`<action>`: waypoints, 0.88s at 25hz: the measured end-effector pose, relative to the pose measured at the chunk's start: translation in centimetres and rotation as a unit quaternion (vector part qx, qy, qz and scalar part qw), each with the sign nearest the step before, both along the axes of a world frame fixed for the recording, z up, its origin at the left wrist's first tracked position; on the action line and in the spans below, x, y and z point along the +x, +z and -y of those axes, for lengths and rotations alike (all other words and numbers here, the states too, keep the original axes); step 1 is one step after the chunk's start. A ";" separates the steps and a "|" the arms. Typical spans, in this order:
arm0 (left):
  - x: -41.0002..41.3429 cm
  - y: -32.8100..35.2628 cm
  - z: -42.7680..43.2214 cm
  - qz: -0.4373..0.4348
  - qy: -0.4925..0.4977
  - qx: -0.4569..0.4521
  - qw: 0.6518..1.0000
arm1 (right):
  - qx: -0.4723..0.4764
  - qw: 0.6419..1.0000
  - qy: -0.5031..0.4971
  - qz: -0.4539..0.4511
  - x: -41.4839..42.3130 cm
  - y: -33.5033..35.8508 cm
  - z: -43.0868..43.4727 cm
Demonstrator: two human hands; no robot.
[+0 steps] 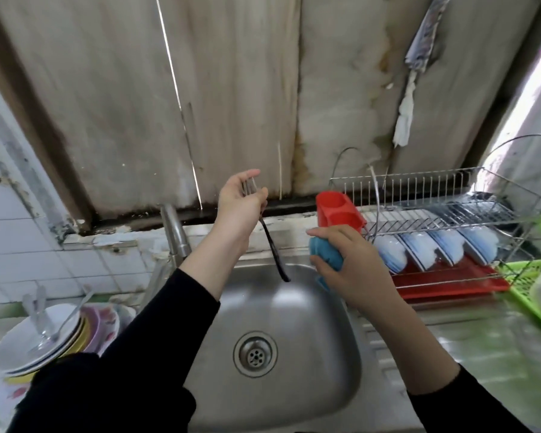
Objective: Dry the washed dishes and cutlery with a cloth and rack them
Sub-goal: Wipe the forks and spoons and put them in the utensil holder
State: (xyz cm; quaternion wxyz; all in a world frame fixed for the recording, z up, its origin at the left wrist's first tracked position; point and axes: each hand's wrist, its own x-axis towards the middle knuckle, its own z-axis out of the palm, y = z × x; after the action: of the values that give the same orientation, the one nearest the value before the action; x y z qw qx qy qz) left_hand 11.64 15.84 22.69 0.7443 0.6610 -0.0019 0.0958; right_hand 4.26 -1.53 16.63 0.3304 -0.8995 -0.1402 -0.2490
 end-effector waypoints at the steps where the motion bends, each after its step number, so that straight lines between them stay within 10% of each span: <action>1: 0.5 0.5 0.9 0.020 -0.003 0.039 0.999 | -0.021 0.999 -0.027 0.024 0.4 0.6 0.6; 10: 8.0 4.8 7.8 0.104 -0.021 0.101 0.989 | -0.038 0.980 -0.189 0.056 5.0 3.6 5.6; 22: 14.7 2.3 12.6 0.214 0.005 0.036 0.976 | 0.015 0.988 -0.151 0.035 7.0 2.3 6.7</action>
State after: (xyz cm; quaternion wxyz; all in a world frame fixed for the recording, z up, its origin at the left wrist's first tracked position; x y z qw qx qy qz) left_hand 26.37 3.24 24.99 0.7018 0.6515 -0.1617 0.2384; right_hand 11.24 -8.24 18.91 0.2973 -0.8960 -0.0108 -0.3297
